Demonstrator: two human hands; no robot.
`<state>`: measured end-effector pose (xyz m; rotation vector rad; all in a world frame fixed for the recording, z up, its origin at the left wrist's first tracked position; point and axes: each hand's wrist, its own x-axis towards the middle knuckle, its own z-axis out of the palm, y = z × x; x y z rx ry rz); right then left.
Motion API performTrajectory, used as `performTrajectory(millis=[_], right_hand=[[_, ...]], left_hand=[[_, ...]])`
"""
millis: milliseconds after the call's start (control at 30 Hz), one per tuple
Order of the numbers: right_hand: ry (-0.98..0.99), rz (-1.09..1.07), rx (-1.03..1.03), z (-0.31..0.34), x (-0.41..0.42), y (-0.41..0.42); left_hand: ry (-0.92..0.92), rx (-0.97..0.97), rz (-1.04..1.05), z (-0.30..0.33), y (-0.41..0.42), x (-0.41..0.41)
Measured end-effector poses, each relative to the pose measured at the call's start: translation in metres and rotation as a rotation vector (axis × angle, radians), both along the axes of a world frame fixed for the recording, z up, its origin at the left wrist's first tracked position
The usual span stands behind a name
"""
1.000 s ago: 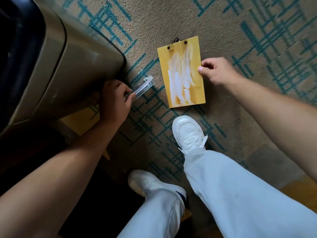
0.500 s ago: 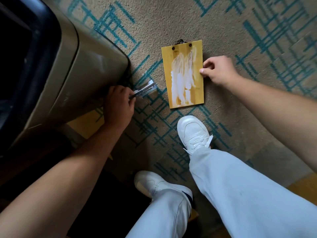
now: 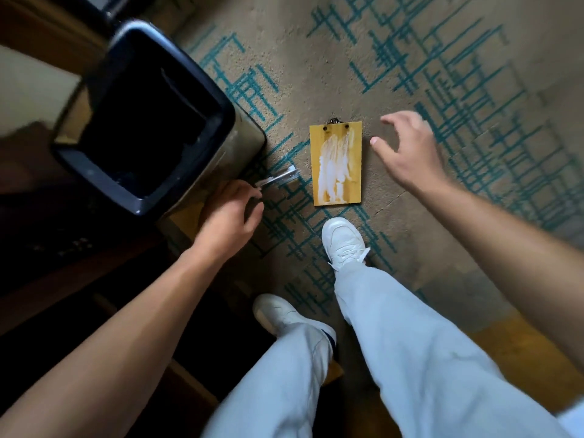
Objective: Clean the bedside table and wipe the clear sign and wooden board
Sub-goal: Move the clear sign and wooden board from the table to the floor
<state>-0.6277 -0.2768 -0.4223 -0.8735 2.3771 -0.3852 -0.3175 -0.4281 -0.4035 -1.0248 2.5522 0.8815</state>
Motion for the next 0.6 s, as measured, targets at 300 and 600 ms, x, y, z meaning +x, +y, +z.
performTrajectory(millis=[300,600], right_hand=[[0.116,0.327,-0.292,0.196,0.065,-0.034],[0.146,0.813,-0.530,0.330,0.189,-0.109]], left_hand=[[0.206,-0.228,0.248,0.186,-0.018,0.054],[-0.001,-0.448,0.690,0.311,0.013,0.235]])
